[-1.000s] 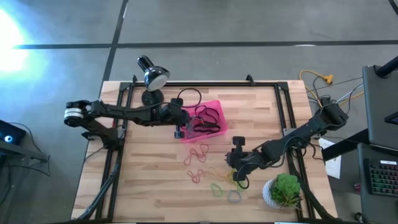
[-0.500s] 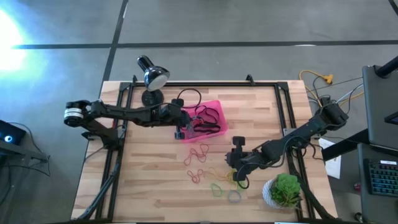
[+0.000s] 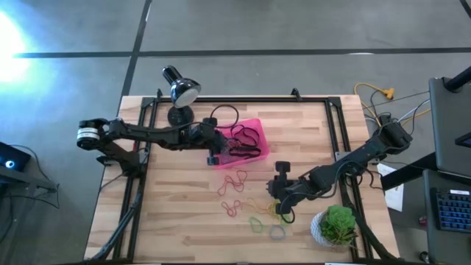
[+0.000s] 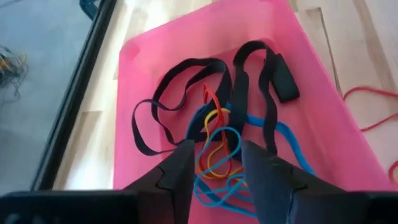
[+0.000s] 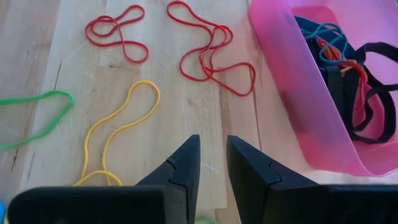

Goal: Pick and place rubber bands into bin
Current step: Put the green rubber band into the red bin

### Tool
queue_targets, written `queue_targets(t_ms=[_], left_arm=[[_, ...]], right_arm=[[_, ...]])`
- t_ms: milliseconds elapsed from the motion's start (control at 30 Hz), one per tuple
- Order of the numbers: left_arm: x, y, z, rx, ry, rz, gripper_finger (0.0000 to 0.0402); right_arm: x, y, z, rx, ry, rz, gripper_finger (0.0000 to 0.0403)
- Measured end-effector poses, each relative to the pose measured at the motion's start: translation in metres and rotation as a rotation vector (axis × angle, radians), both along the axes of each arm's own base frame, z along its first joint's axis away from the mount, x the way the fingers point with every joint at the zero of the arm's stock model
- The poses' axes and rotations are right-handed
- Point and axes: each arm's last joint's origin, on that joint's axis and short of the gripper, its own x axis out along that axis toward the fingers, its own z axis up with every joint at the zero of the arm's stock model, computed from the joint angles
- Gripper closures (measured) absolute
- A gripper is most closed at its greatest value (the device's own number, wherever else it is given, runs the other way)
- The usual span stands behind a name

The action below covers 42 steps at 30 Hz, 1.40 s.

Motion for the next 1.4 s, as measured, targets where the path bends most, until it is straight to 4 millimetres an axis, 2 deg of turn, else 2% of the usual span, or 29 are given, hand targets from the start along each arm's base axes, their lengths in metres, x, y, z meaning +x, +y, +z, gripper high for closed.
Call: queue_targets(t_ms=[300, 567, 733, 1000, 1233, 1400], left_arm=[[-0.005, -0.013, 0.004, -0.186, 0.017, -0.066, 0.0281], [-0.014, -0.04, 0.011, -0.266, 0.028, -0.137, 0.0281], [-0.014, -0.054, 0.009, -0.285, 0.035, -0.181, 0.0281], [-0.013, -0.057, 0.008, -0.282, 0.023, -0.19, 0.0281], [-0.008, -0.056, 0.015, -0.265, -0.062, -0.19, 0.0281], [-0.008, -0.056, 0.014, -0.261, -0.059, -0.184, 0.0281]], right_arm=[[0.0, 0.001, -0.001, 0.048, 0.015, 0.012, 0.0335], [-0.002, 0.006, -0.005, 0.189, 0.103, 0.119, 0.0335], [-0.003, 0.008, -0.017, 0.216, 0.176, 0.137, 0.0335], [-0.002, 0.01, -0.038, 0.225, 0.255, 0.133, 0.0335], [-0.003, 0.009, -0.043, 0.238, 0.289, 0.087, 0.0335], [-0.007, 0.007, -0.044, 0.233, 0.327, 0.052, 0.0335]])
